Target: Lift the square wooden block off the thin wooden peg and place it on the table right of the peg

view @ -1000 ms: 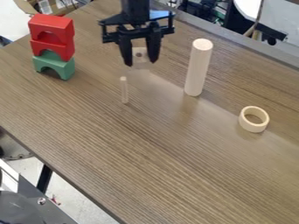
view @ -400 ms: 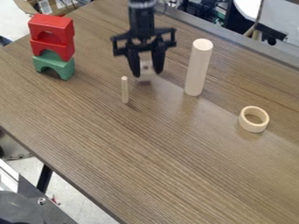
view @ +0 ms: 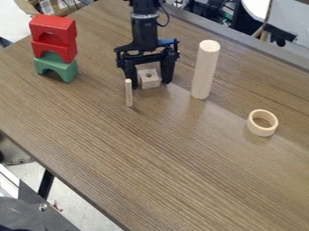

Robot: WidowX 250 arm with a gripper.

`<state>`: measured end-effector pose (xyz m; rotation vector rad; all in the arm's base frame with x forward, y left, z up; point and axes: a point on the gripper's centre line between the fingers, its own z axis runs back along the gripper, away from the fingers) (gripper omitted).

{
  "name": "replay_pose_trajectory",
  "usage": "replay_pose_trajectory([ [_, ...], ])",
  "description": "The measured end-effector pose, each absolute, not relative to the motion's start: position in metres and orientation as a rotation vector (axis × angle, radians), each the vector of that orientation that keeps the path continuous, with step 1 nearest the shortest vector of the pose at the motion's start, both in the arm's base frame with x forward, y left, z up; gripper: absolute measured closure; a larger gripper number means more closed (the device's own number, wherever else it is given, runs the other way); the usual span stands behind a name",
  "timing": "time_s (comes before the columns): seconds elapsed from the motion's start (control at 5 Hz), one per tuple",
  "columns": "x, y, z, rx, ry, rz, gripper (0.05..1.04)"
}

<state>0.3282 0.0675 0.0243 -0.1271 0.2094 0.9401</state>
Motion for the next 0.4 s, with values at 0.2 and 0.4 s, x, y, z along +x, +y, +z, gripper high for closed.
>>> replay_pose_trajectory([
  [0.2,0.328,0.066,0.051,-0.109,0.167,0.951,0.085],
  [0.4,0.332,0.063,0.112,-0.130,-0.008,0.969,0.085],
])
